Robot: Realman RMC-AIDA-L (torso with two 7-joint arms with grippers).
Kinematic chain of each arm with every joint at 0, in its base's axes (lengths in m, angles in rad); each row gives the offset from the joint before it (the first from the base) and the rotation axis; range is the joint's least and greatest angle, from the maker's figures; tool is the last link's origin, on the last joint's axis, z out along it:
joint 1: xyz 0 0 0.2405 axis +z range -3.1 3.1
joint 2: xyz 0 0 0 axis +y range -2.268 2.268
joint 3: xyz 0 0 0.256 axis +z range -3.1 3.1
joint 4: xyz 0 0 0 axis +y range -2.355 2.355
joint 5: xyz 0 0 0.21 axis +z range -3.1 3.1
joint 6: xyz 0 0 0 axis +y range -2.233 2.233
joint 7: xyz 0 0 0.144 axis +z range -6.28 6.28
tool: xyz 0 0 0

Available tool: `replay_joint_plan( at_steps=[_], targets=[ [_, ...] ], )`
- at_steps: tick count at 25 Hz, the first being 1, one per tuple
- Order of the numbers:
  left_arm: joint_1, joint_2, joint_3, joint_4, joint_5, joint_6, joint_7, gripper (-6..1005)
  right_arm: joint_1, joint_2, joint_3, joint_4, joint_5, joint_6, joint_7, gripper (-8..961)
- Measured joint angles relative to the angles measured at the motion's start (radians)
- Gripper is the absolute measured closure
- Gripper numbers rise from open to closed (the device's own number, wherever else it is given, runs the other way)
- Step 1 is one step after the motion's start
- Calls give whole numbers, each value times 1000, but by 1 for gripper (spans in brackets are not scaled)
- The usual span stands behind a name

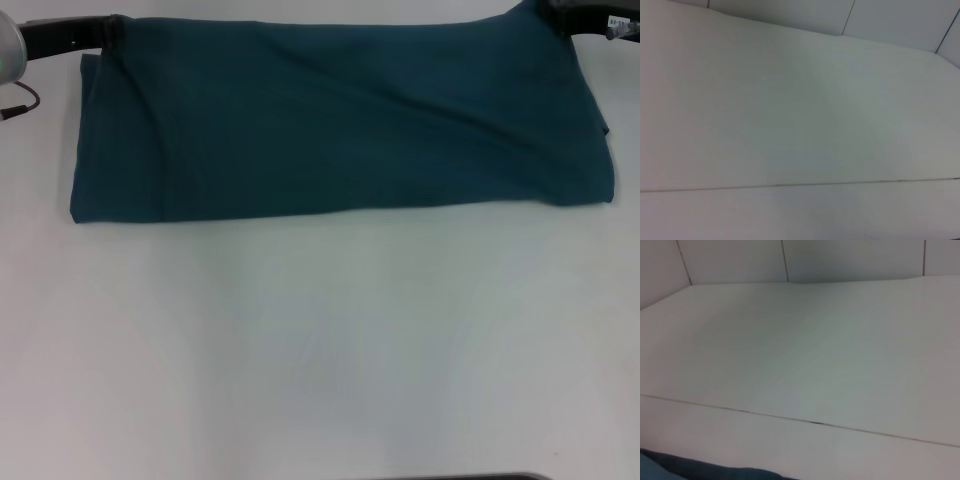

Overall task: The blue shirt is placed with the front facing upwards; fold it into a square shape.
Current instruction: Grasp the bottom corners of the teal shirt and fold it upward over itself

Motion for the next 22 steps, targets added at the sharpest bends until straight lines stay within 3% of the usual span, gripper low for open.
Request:
replay_joint_plan(
  at_steps=[6, 17, 22],
  targets=[
    [-5, -2, 5, 3, 2, -16, 0, 1000, 7, 1, -18, -1, 0, -25, 0, 813],
    [-6, -48, 48, 2, -3, -161, 1, 935, 25, 14, -65, -26, 12, -219, -23, 801],
    [3, -60, 40, -6, -3, -210, -4, 880, 14, 8, -63, -7, 40, -258, -24, 696]
  ],
)
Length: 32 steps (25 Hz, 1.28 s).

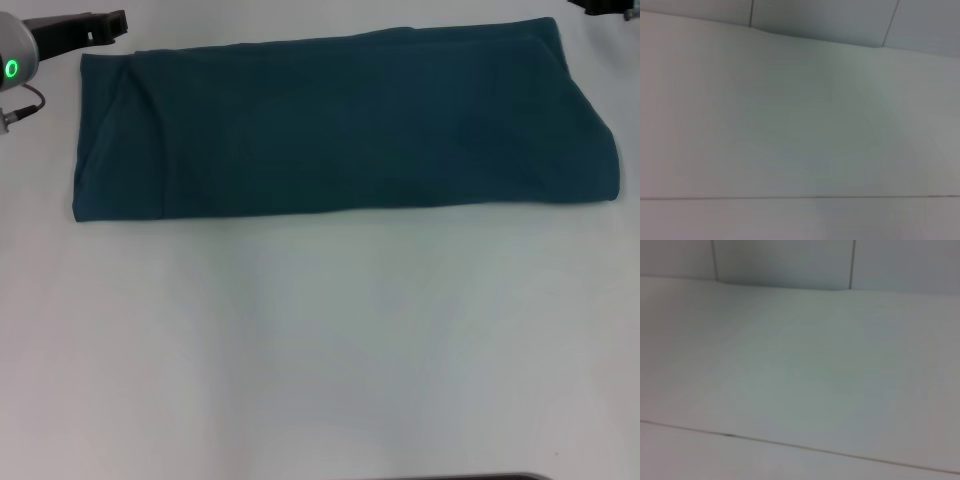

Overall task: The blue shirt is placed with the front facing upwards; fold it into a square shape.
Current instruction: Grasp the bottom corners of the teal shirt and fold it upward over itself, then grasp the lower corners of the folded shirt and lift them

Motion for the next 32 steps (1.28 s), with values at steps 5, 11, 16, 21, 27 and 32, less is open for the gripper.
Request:
replay_joint_plan(
  at_steps=[5, 11, 16, 21, 27, 32],
  targets=[
    [25, -5, 1, -32, 0, 50, -21, 524, -46, -3, 6, 39, 42, 67, 0, 591],
    [117, -15, 21, -177, -41, 362, -22, 336, -168, 4, 7, 149, 91, 314, 8, 300],
    [191, -15, 27, -237, -111, 535, 3, 272, -258, -5, 10, 178, 135, 509, 9, 266],
    [259, -14, 29, -270, -142, 604, 8, 276, -343, -7, 35, 216, 157, 644, 15, 269],
    [311, -15, 34, -278, -144, 616, 26, 276, -399, -51, 41, 252, 95, 778, 170, 272],
    [323, -14, 35, -274, -144, 624, 55, 276, -404, -93, 49, 266, 32, 855, 340, 275]
  ],
)
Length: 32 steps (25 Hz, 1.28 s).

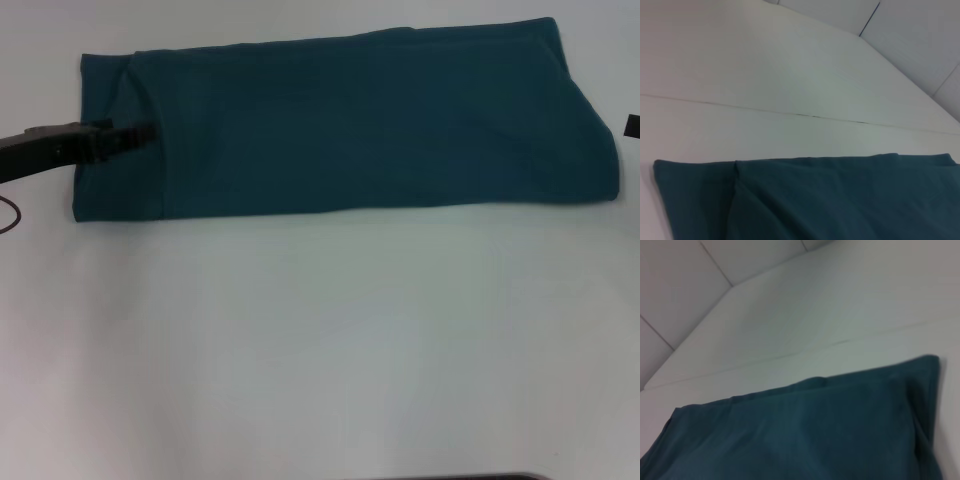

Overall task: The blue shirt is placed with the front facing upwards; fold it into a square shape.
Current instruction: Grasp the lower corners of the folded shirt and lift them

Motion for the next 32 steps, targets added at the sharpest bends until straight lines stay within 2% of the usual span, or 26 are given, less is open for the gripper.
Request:
replay_joint_plan(
  at_steps=[7, 15, 26, 32],
  targets=[
    [1, 0, 0, 3, 3, -1, 21, 276, 36, -6, 0, 11, -80, 5, 111, 280],
    [2, 1, 0, 9, 7, -3, 24, 276, 80, 2, 4, 2, -207, -25, 181, 286],
    [1, 2, 0, 9, 7, -8, 26, 277, 100, 7, -7, -82, -222, -72, 174, 296],
    [-3, 2, 0, 9, 8, -9, 26, 277, 114, 20, -10, -101, -223, -87, 159, 301]
  ],
)
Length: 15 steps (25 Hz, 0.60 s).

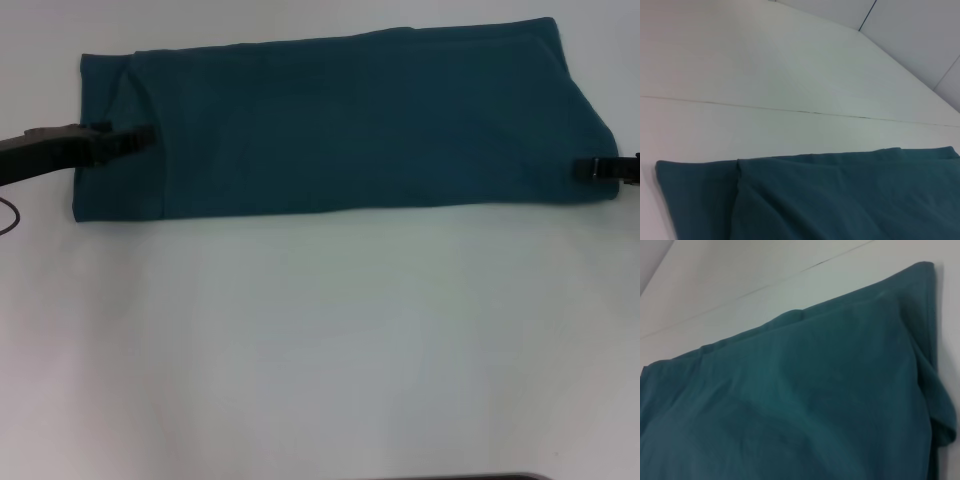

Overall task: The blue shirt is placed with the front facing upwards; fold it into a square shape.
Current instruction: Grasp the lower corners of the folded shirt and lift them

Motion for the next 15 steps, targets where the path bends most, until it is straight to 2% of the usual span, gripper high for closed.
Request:
replay_joint_plan(
  at_steps=[7, 12, 15],
  targets=[
    [2, 0, -1, -1, 1, 0, 8, 277, 5, 3, 1, -1, 0, -4, -11, 307],
    [6, 0, -4, 3, 1, -7, 10, 277, 5, 3, 1, -1, 0, -4, -19, 551],
    [6, 1, -5, 20, 2, -20, 11, 277, 5, 3, 1, -1, 0, -6, -23, 800]
  ],
)
